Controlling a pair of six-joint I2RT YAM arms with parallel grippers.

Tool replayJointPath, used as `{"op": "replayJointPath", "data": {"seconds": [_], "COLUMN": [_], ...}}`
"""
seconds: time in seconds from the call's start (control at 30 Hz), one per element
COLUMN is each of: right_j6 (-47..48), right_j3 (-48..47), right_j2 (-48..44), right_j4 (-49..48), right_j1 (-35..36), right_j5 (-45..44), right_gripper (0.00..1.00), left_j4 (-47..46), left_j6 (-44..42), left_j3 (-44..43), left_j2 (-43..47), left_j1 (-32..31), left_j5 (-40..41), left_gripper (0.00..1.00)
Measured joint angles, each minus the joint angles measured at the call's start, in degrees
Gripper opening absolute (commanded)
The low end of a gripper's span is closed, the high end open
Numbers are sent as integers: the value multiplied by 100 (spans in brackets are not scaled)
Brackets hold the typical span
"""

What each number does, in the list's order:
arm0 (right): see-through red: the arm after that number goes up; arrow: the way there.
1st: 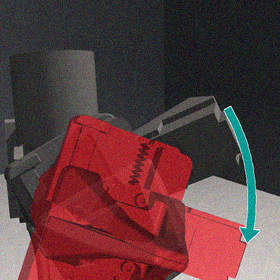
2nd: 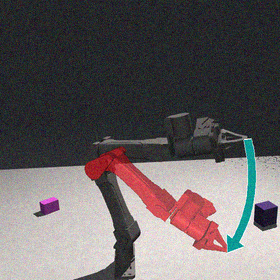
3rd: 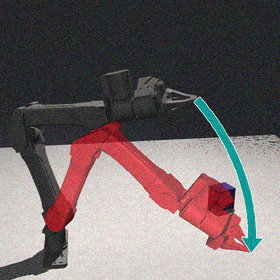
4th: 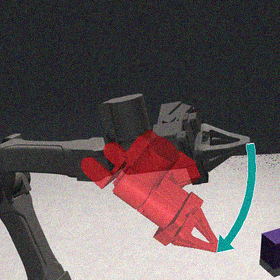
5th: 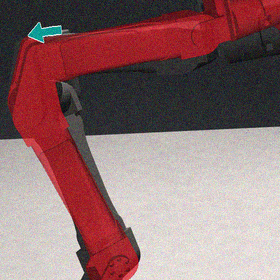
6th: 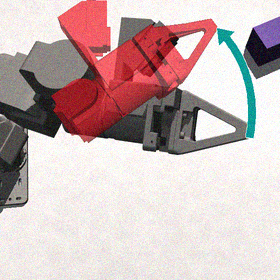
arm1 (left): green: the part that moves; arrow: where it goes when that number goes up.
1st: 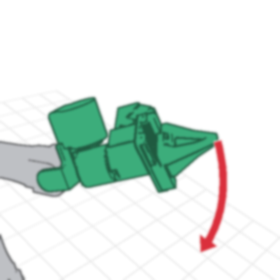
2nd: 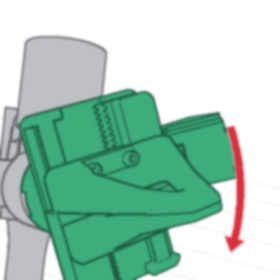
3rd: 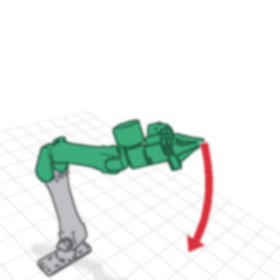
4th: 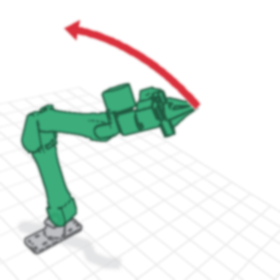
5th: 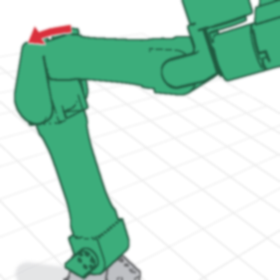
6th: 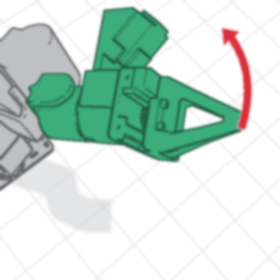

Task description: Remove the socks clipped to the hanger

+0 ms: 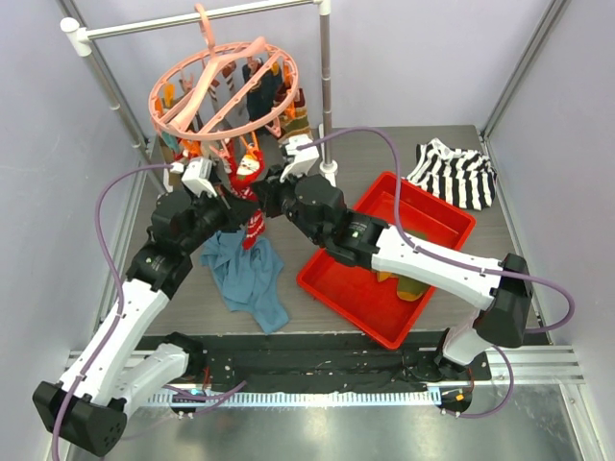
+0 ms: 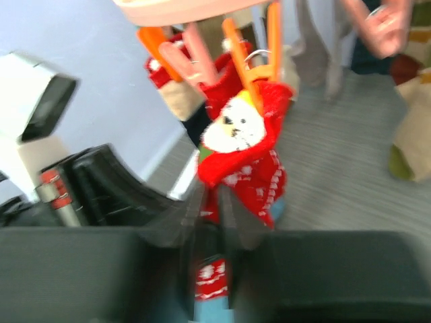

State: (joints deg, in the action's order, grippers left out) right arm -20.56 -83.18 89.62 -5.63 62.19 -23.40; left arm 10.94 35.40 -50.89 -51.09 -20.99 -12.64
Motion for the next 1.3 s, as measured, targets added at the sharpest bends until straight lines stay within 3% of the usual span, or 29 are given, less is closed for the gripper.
{"op": "replayJointPath", "data": {"seconds": [0.07,0.17,0.33,0.83,1.3], "right_j6": [-74,-74,120,828,1128], "right_j3": [-260,-820,-2035,-4260,-4841], "right_j2": [2,17,201,1755,2218], "right_j4": [468,1213,2159,3187,3274], "right_j1": [0,0,0,-61,-201], "right_j5": [-160,-450,-872,-772,66], "right_gripper": [49,61,71,72,70], "left_j4": [7,17,42,63,133], "left_j6": [2,0,-2,-11,-81], "left_j3": [72,184,223,251,251], "left_j2": [122,308,407,459,522], "left_j1": [0,0,0,0,0], "left_j5": [-42,-105,-254,-485,-494], "left_gripper": [0,0,0,0,0]}}
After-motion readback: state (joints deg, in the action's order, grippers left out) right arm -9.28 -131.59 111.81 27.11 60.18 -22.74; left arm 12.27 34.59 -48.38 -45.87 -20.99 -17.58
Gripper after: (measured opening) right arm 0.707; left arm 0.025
